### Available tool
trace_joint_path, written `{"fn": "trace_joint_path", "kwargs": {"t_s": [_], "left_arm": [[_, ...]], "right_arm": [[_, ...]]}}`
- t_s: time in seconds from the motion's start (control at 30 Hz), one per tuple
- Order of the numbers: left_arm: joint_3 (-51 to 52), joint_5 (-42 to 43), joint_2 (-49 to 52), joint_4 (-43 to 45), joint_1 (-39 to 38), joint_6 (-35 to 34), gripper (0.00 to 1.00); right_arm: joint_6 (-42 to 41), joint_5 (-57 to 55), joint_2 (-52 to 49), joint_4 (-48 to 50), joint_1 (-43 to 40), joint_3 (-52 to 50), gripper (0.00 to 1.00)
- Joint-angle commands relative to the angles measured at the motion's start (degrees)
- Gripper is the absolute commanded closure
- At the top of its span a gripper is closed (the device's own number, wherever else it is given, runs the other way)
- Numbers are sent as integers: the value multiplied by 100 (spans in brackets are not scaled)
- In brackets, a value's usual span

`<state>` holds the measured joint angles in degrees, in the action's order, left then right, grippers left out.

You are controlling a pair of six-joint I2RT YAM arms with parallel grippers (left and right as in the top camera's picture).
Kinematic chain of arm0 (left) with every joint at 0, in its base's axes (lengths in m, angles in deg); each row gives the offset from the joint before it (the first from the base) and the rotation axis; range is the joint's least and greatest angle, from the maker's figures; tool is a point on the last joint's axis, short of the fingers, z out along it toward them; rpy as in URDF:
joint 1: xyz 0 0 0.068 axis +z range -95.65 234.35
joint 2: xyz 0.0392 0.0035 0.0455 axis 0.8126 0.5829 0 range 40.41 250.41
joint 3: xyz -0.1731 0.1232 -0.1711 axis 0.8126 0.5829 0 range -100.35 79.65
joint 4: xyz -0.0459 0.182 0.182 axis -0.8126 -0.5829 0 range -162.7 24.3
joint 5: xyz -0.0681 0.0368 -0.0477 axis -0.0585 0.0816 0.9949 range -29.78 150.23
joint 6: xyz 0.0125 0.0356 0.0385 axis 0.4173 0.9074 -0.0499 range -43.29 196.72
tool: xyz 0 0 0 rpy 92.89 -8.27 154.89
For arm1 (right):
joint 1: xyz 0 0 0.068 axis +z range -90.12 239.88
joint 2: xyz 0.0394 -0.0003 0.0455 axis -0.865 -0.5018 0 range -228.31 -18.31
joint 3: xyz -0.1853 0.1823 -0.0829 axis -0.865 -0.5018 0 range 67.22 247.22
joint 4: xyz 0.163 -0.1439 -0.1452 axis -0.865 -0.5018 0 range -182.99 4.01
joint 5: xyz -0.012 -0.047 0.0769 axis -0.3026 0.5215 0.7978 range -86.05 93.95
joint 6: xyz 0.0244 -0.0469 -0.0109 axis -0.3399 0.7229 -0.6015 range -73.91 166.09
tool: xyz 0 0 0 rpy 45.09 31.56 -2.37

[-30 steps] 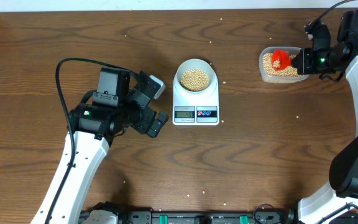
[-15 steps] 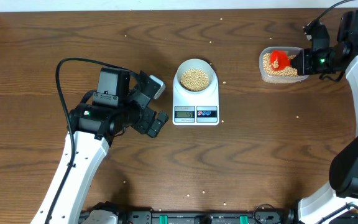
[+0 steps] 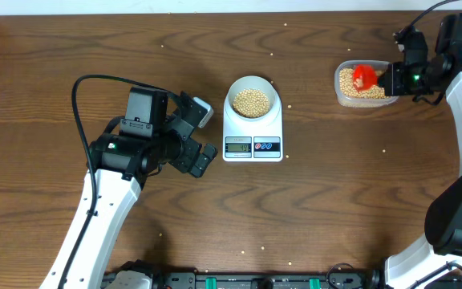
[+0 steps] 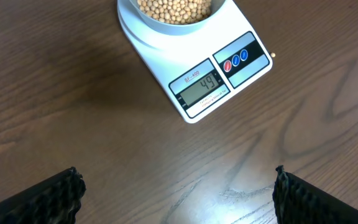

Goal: Scoop item into bowl and weigh 50g on scale
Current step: 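Push the red scoop through the beans to fill it, then lift the red scoop and carry it left over the grey bowl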

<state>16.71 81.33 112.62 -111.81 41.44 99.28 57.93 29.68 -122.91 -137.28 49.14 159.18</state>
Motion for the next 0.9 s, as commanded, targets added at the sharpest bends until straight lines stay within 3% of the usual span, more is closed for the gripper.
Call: {"fn": "trace_joint_path", "kwargs": {"t_s": [0.0,0.13,0.4,0.87], "left_arm": [[-114,74,-42,-9,-17,74,1],[-114,74,-42,-9,-17,74,1],[-114,74,-42,-9,-17,74,1],[-114,74,-42,-9,-17,74,1]], "right_arm": [[-46,1202,153,286,-2,57,99],[-249,1906,197,855,140,57,99],[-367,1941,197,1523,973,57,99],[302,1001,195,1698,2295,57,99]]}}
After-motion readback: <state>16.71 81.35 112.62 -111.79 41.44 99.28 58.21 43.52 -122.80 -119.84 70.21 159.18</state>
